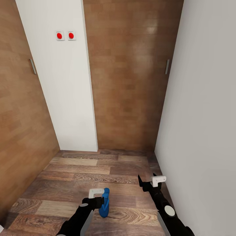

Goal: In the bedroom, move the book from the bed onto either nightstand, and place the two sandals side by side next to the bed.

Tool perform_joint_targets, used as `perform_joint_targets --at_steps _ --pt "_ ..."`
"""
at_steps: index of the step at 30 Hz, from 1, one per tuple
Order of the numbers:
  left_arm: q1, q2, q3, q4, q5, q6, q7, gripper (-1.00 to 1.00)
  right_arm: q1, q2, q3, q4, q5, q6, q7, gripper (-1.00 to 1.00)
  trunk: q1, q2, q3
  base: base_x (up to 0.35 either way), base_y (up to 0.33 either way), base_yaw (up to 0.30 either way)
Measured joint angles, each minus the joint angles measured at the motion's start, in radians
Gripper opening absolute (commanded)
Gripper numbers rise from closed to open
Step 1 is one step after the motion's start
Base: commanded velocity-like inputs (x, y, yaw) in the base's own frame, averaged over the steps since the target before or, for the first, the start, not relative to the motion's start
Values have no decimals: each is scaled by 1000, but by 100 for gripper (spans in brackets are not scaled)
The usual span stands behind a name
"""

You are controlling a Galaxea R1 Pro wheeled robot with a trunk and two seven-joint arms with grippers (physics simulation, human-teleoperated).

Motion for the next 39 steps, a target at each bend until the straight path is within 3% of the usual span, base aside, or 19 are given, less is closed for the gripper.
perform_joint_targets --at_steps 13,39 --pt "0 0 0 0 0 -1 0 100 0 0 -1 1 0 0 0 100 50 -91 -41 0 0 0" --pt "0 0 0 0 0 -2 -2 100 0 0 0 0 0 0 0 100 62 -97 -141 0 0 0"
